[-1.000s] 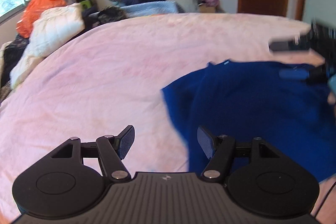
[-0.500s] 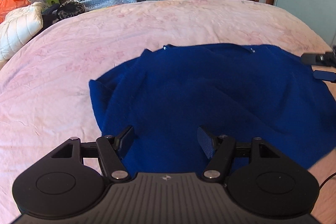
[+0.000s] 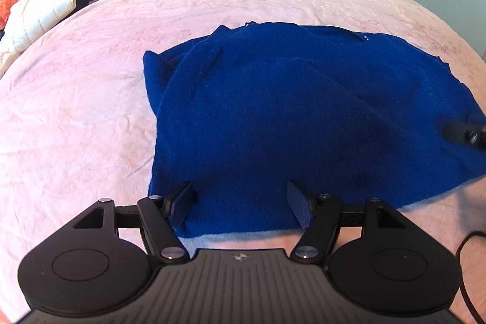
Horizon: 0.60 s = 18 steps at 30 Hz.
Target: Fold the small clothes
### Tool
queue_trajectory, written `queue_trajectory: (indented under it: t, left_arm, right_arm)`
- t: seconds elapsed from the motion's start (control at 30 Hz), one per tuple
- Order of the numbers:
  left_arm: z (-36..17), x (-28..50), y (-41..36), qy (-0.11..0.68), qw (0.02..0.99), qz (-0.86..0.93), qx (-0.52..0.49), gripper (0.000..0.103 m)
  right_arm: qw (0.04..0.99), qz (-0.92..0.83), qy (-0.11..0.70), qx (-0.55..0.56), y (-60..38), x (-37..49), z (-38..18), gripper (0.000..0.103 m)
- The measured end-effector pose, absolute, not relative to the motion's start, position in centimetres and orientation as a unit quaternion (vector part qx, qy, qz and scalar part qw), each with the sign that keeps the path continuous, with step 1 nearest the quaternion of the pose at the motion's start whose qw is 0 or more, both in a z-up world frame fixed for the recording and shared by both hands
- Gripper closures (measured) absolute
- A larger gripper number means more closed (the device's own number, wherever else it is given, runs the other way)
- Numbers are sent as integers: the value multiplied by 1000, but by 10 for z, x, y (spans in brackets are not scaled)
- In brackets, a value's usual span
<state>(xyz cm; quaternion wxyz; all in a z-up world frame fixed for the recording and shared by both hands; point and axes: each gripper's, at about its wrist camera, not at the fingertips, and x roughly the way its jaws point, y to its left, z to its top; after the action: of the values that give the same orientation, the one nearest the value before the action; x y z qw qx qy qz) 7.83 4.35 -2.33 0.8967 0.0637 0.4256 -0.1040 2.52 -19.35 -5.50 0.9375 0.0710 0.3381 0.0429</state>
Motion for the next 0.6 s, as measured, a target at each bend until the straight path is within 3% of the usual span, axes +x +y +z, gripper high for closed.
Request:
queue_trajectory:
  t: [0.27, 0.4, 0.6]
  left_arm:
    - [-28, 68, 38, 416, 903, -79, 69, 30]
    - [-31, 63, 34, 409, 907, -63, 75, 21]
    - [-32, 56, 40, 403, 910, -66, 68, 20]
  right_arm:
    - [946, 17, 323, -9, -171, 12, -76, 1]
    - [950, 9, 311, -18, -168, 8, -80, 1]
    - [951, 11, 307, -16, -171, 8, -80, 0]
